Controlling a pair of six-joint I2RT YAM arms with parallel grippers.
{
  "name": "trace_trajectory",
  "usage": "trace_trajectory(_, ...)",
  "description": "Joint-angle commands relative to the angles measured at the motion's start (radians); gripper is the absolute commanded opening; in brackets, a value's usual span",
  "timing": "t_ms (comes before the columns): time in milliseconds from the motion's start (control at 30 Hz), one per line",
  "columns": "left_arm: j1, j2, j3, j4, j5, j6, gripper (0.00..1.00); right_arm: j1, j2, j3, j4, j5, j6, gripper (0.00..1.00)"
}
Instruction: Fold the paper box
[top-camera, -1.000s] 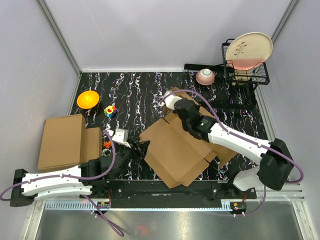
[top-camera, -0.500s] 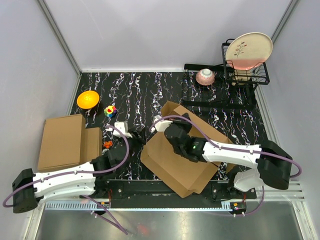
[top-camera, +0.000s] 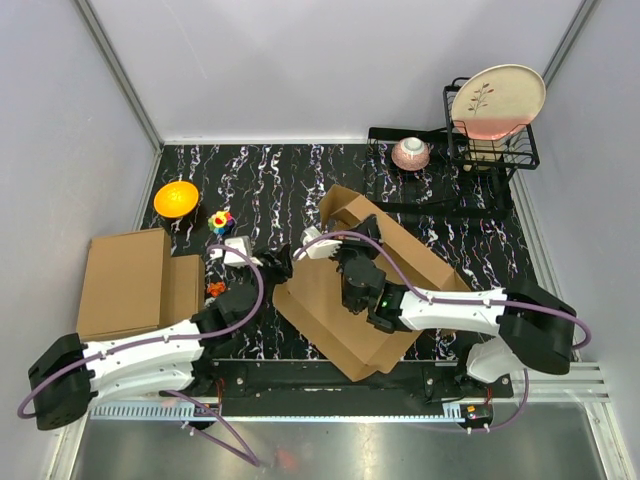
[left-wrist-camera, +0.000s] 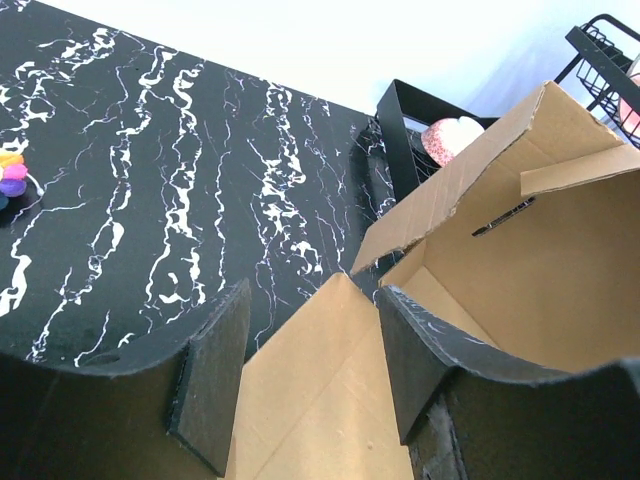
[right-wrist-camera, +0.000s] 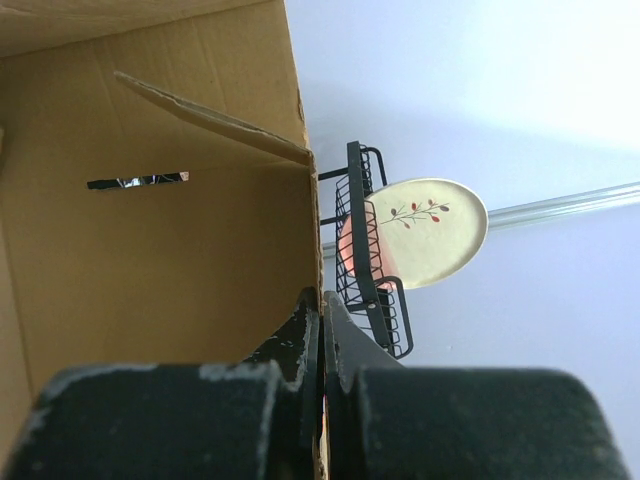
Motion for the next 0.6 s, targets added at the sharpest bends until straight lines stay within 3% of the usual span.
trace_trajectory(0, 0.043, 0.064, -0.028, 0.185, 0.066, -0.019, 0.57, 0.007, 0.022, 0.009, 0.065, 0.007, 0.033, 0.0)
trace_trajectory(133, 0.092, 0.119, -0.074, 0.317, 0.108, -0.061, 0.58, 0.016, 0.017, -0.045, -0.004, 0.014, 0.131, 0.0)
trace_trajectory(267, 0.173, 0.202, -0.092, 0.47, 0.181, -0.07, 0.59, 0.025, -0.04, -0.036, -0.239, 0.008, 0.338, 0.0)
trace_trajectory(567, 0.299, 0.472, -0.034, 0.782, 0.41, -0.079, 0.63, 0.025, -0.106, 0.015, -0.552, -0.098, 0.613, 0.0)
